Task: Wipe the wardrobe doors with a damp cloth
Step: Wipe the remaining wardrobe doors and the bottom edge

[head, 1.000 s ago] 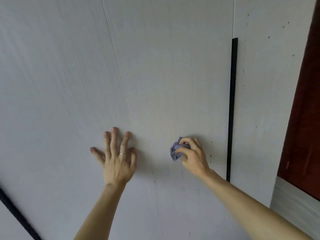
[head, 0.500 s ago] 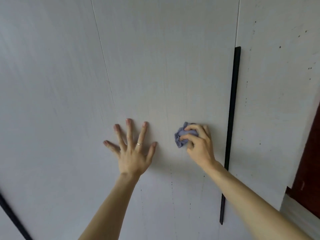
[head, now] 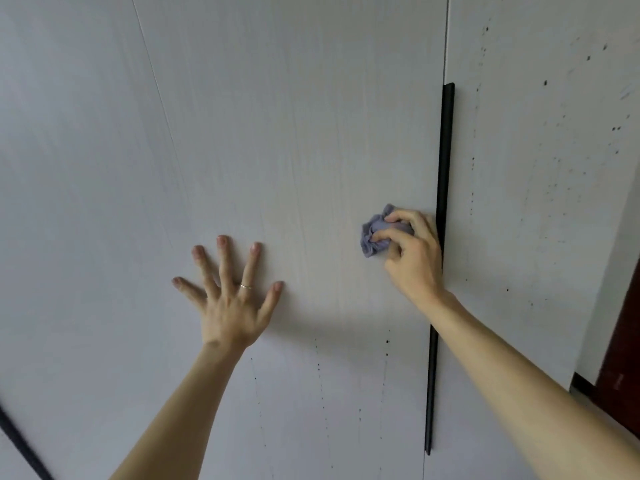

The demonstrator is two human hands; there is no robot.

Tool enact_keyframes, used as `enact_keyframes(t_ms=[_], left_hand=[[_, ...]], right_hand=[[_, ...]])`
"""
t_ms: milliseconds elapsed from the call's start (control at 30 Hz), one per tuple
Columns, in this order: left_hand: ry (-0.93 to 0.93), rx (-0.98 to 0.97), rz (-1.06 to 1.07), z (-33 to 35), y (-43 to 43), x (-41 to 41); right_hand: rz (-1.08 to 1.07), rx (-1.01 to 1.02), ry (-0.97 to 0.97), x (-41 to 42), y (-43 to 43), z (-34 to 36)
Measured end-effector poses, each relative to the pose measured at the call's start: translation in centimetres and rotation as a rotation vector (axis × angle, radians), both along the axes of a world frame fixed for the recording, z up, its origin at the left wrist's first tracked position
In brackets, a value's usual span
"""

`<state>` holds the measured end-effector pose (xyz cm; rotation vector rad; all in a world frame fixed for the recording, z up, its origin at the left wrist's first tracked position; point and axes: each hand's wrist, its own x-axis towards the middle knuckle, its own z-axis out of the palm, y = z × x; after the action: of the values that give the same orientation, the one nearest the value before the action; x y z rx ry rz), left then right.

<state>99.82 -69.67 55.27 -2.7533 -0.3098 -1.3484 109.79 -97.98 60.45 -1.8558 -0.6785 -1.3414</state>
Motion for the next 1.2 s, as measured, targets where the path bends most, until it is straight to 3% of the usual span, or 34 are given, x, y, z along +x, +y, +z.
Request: enact_keyframes(t_ms=[100, 233, 333, 533, 667, 767, 833, 900, 1067, 1133, 1200], left_hand=[[-0.001, 0.002, 0.007, 0.0, 0.0, 0.1], [0.022, -0.009, 0.002, 0.2, -0.3, 0.0], [0.036, -0.021, 0.005, 0.2, -0.3, -0.2], [0.032, -0.029, 0.014, 0.0, -0.4, -0.1], [0.027, -0.022, 0.010, 0.0, -0.2, 0.1], [0.029, -0.024, 0.005, 0.1, -0.2, 0.0], [0.026, -0.027, 0.009, 0.0, -0.3, -0.1], [0.019, -0.027, 0.004, 0.1, -0.3, -0.1], [0.003, -0.018, 0.004, 0.1, -0.3, 0.1], [0.005, -0.018, 0.004, 0.0, -0.4, 0.1], [0.009, -0.022, 0.006, 0.1, -0.5, 0.0]], right_hand=[[0.016, -0.035, -0.007, -0.6, -0.2, -5.4], [0.031, -0.244, 0.114, -1.1, -1.7, -13.4], [0.051, -0.291, 0.220, -0.4, -2.3, -11.5], [-0.050, 0.033, 0.044, 1.3, -2.4, -2.6], [-0.069, -0.095, -0.001, 0.8, -2.6, -9.6], [-0.039, -0.253, 0.133, -0.6, -3.5, -16.5], [-0.008, -0.285, 0.203, -0.8, -3.7, -16.8], [0.002, -0.249, 0.203, -0.3, -3.5, -13.7], [-0.001, 0.124, 0.088, 1.5, -1.4, -5.8], [0.001, 0.204, 0.126, 1.1, -0.4, -7.5], [0.016, 0.131, 0.150, -0.1, -0.1, -12.7]])
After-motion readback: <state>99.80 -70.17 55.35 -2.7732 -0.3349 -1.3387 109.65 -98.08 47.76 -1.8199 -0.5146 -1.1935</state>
